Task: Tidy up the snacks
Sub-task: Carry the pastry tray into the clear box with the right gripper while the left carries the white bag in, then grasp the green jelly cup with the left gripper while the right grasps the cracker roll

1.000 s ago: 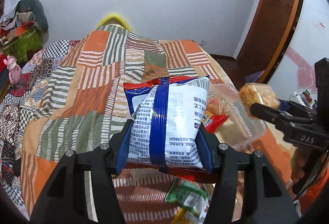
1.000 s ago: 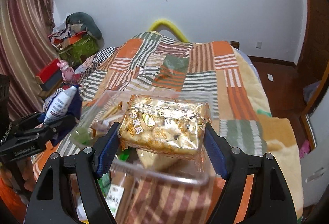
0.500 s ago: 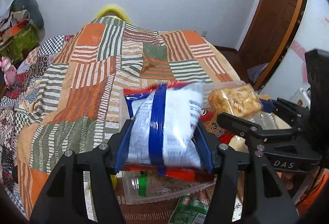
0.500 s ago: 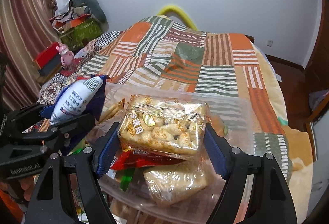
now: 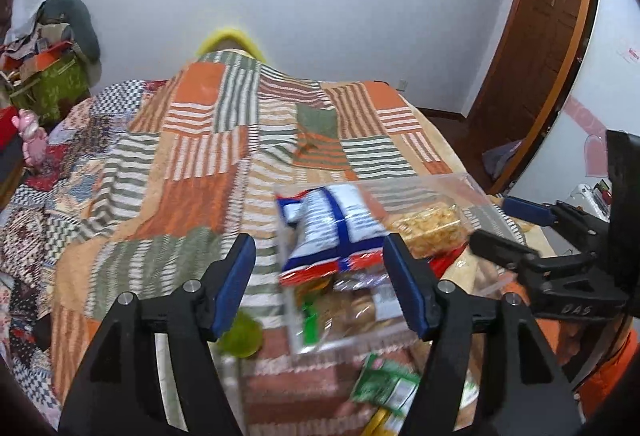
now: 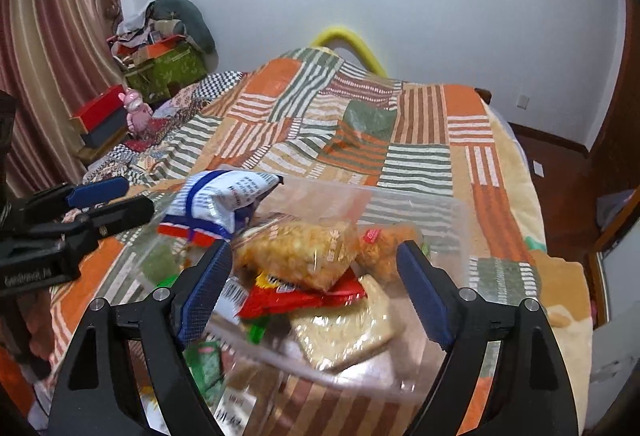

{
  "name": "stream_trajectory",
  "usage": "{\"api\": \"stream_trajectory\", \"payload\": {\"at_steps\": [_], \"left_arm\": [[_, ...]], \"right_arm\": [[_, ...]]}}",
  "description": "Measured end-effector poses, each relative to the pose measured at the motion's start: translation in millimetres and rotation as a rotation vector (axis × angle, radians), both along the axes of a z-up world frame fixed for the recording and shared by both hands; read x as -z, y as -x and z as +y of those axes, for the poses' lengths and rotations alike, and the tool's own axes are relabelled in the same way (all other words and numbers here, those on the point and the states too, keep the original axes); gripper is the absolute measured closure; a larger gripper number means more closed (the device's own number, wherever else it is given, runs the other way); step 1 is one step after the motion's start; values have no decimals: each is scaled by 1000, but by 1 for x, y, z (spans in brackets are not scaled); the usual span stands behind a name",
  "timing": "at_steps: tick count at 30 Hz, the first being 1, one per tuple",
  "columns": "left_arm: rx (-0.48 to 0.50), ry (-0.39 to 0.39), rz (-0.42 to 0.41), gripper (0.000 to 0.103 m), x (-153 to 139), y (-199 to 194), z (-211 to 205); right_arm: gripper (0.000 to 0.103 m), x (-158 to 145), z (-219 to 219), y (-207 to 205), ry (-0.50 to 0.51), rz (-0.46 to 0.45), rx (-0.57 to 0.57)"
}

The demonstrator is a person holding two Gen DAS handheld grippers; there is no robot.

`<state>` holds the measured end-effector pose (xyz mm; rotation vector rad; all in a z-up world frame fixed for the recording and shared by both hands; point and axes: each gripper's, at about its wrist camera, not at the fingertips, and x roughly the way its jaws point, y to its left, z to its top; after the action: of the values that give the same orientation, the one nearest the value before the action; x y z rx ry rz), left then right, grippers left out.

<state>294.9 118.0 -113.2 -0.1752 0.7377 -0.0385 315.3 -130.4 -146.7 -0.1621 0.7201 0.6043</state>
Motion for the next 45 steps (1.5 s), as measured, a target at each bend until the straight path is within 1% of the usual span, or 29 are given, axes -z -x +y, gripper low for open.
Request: {"api": "stream_trajectory", "payload": {"at_steps": [3, 5, 10, 14, 18, 22, 25, 29, 30, 31, 35, 37, 40, 43, 45], "left_arm": [[-30, -13, 15, 35, 3, 15, 16], [-52, -28, 40, 35, 10, 23, 27], [-93, -23, 99, 35, 34, 37, 52], [-95, -2, 154, 35, 61, 42, 63], [-80, -8, 180, 35, 82, 38, 62], [-37, -18, 179, 35, 94, 30, 53], [-1, -43, 171, 36, 101, 23, 44], [29, -70, 181, 43, 113, 11, 38], [31, -73, 182, 46, 115, 9, 39], [32, -76, 185, 46, 117, 7, 38], [17, -92, 187, 53, 126, 0, 40], [14, -91, 176, 53, 127, 0, 41], [11, -104, 160, 57, 126, 2, 39], [27, -122, 149, 60, 121, 11, 35], [40, -132, 147, 62, 118, 18, 31]], "right_arm": [[21, -2, -4, 11, -7, -9, 0], [21, -1, -7, 17, -15, -6, 3], [21, 12, -15, 29, -33, 45, 23], [21, 25, -21, 36, -36, 86, 57], [21, 41, -27, 46, -27, 126, 86], [21, 53, -27, 53, -10, 161, 98], [22, 60, -24, 55, 6, 175, 98], [27, 66, -17, 53, 16, 198, 89], [28, 68, -15, 53, 19, 208, 81], [29, 69, -14, 53, 24, 212, 76], [30, 74, -10, 55, 19, 243, 57], [30, 75, -9, 56, 15, 256, 52], [30, 80, -6, 59, 21, 272, 42], [37, 84, -2, 61, 36, 283, 24], [44, 85, 0, 63, 43, 284, 6]]}}
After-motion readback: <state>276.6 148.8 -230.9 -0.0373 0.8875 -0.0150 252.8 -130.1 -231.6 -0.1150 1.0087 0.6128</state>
